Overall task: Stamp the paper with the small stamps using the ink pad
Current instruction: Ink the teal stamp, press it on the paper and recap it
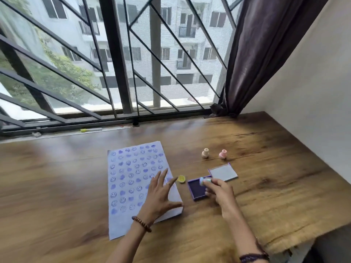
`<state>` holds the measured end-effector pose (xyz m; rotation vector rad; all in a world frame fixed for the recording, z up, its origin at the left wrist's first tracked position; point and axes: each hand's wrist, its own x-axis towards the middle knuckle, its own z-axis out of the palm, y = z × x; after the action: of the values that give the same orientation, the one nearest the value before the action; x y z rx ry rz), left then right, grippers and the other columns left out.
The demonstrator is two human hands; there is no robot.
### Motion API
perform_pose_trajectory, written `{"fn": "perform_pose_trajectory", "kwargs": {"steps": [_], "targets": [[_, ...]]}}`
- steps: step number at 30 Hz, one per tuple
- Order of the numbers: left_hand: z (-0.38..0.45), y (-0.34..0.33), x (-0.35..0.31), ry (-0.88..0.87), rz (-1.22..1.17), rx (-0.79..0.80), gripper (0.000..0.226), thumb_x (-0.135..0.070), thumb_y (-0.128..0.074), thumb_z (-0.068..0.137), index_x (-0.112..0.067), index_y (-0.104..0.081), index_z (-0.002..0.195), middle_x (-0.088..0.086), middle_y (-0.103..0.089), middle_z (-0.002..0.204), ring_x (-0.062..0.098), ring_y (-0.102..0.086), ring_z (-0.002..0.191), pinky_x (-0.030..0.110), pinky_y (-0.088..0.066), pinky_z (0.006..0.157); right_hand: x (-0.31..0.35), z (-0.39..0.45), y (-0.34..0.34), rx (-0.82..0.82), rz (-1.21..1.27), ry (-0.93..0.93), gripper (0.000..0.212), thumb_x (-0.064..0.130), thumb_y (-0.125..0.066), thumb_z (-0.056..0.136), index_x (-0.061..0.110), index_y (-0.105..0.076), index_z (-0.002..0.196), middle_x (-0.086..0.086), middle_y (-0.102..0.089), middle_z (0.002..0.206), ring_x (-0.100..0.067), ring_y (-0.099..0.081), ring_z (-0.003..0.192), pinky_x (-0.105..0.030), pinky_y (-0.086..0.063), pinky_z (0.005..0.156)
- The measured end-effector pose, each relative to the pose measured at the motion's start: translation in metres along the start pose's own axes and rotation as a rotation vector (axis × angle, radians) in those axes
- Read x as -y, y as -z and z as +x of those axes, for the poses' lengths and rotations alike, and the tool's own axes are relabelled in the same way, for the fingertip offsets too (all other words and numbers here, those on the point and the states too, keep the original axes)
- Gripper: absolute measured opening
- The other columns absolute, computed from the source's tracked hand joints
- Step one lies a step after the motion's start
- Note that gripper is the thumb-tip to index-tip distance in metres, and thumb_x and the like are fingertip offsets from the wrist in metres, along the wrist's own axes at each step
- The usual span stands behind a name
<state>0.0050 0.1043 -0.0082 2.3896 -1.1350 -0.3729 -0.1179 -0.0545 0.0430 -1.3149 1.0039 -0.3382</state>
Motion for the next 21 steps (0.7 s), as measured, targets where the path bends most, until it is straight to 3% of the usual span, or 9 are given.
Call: {"fn": "perform_pose_trajectory", "kwargs": {"steps": [2,5,7,11,16,21], "targets": [[-0.017,0.016,0.023,0.022,-0.035,-0.064,0.084,-0.056,-0.068,0.069,-0.037,-0.025,0.138,-0.001,0.002,0.157,0.022,0.01,0.144,0.043,0.0,0.117,-0.009,-0.016,-0.018,0.138,0.307,-0.134,0.009,0.003,-0.063,0.083,0.003,-0.069,0.089,-0.002,-0.072,0.065,-0.006,-0.064,0.053,-0.014,-0.054,0.049],[-0.044,0.038,0.065,0.08,-0.03,-0.104,0.086,-0.059,-0.07,0.065,-0.041,-0.026,0.137,-0.006,0.001,0.155,0.019,0.013,0.142,0.046,-0.002,0.117,-0.018,-0.038,-0.055,0.242,0.372,-0.156,0.009,-0.002,-0.061,0.083,0.003,-0.069,0.083,-0.002,-0.073,0.064,-0.007,-0.066,0.057,-0.013,-0.055,0.055],[-0.059,0.05,0.09,0.13,-0.016,-0.008,0.092,-0.065,-0.067,0.062,-0.046,-0.016,0.136,-0.01,0.009,0.152,0.015,0.019,0.139,0.046,0.0,0.117,-0.021,-0.047,-0.08,0.2,0.165,-0.082,0.007,-0.002,-0.065,0.08,0.003,-0.069,0.083,-0.006,-0.07,0.07,-0.012,-0.064,0.063,-0.016,-0.057,0.06],[-0.072,0.054,0.115,0.146,0.042,0.201,0.107,-0.07,-0.064,0.06,-0.043,0.009,0.134,-0.004,0.018,0.154,0.021,0.023,0.14,0.046,0.009,0.116,-0.019,-0.056,-0.117,0.112,-0.446,0.21,0.014,0.013,-0.071,0.076,0.01,-0.071,0.089,-0.007,-0.07,0.089,-0.02,-0.065,0.082,-0.038,-0.052,0.081],[-0.074,0.047,0.117,0.106,-0.022,0.166,0.105,-0.068,-0.064,0.062,-0.039,0.002,0.139,-0.002,0.019,0.154,0.018,0.032,0.133,0.045,0.015,0.113,-0.022,-0.064,-0.144,0.094,-0.943,0.428,0.018,0.017,-0.055,0.088,0.013,-0.062,0.105,-0.006,-0.061,0.114,-0.022,-0.06,0.101,-0.031,-0.045,0.085],[-0.073,0.041,0.122,0.098,-0.031,0.16,0.104,-0.072,-0.061,0.061,-0.042,0.001,0.139,-0.006,0.025,0.15,0.017,0.034,0.132,0.047,0.014,0.114,-0.035,-0.066,-0.155,0.076,-1.114,0.472,0.023,0.018,-0.046,0.094,0.015,-0.055,0.114,-0.003,-0.056,0.119,-0.021,-0.059,0.105,-0.03,-0.044,0.085]]}}
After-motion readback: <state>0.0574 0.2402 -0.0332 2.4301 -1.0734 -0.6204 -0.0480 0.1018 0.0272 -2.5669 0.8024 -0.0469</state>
